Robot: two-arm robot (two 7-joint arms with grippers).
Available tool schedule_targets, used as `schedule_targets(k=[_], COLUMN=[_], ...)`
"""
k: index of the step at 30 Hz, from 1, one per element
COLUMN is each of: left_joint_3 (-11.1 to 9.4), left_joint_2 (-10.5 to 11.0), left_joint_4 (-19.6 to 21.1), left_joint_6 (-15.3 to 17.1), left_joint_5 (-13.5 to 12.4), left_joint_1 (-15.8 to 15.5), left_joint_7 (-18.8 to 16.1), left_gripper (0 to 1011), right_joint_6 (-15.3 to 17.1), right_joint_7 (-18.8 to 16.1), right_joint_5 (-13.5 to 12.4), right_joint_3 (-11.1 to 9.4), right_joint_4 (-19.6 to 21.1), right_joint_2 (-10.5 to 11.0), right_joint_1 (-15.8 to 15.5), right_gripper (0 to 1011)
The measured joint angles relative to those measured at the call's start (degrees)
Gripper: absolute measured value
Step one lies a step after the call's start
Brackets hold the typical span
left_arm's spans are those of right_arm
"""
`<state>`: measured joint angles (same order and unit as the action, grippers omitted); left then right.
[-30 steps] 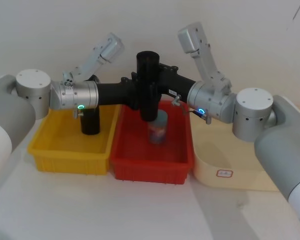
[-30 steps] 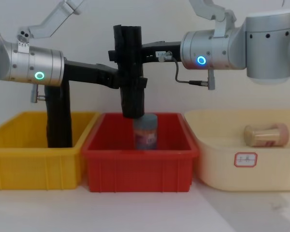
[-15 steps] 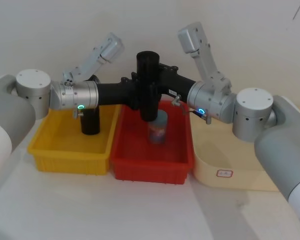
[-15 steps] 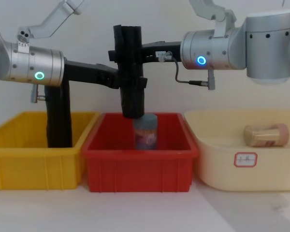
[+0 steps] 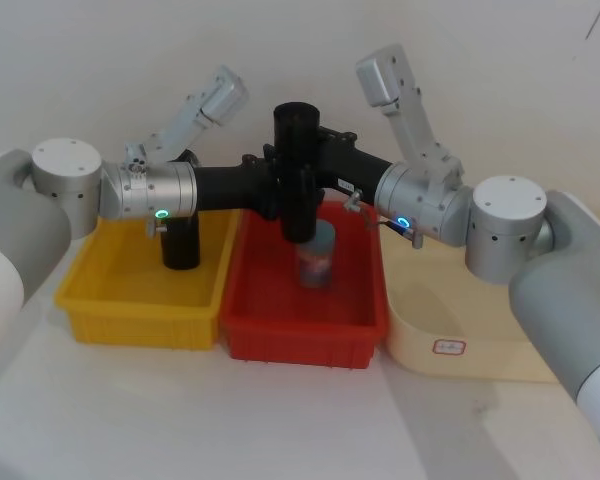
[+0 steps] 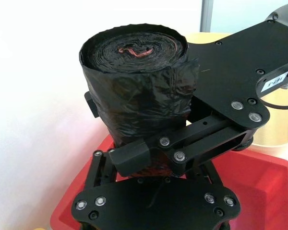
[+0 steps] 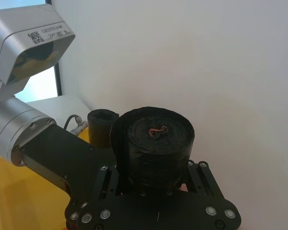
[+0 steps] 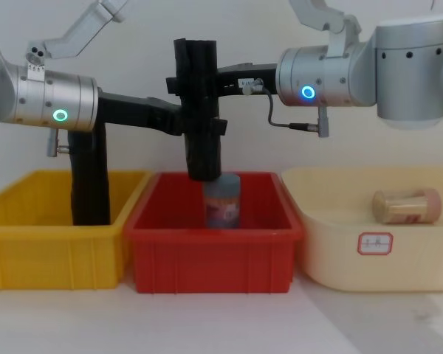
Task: Pick up the garbage bag with the one hand and transfer it to the other hand.
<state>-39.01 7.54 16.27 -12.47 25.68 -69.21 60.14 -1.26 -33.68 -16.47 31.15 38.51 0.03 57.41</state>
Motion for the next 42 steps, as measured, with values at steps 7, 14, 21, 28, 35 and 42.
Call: schedule_targets(k=[7,14,21,28,35,42], left_joint_3=[0.0,0.0,0.0,0.0,0.0,0.0], left_joint_2=[0.0,0.0,0.0,0.0,0.0,0.0], left_joint_4=[0.0,0.0,0.0,0.0,0.0,0.0], left_joint_6=[0.0,0.0,0.0,0.0,0.0,0.0], left_joint_5=[0.0,0.0,0.0,0.0,0.0,0.0], left_joint_1=[0.0,0.0,0.0,0.0,0.0,0.0], left_joint_7=[0.0,0.0,0.0,0.0,0.0,0.0], left_gripper=[785,967,1000,1000,1000,1000], right_joint_6=[0.0,1.0,3.5,7.6,13.0,18.6], right_joint_7=[0.1,2.5,6.9,11.9,17.2,21.6], right_joint_5=[0.0,1.3,3.6,6.7,10.4,13.5], right_joint_3=[0.0,0.0,0.2,0.5,0.9,1.0], right_joint_4=[0.2,3.7,8.8,14.4,20.1,24.9], right_joint_2=[0.0,0.9,2.3,3.9,5.6,7.2], right_joint_1=[-0.1,-1.0,-2.3,-3.4,-4.4,-5.2], right_gripper=[538,538,538,538,538,538])
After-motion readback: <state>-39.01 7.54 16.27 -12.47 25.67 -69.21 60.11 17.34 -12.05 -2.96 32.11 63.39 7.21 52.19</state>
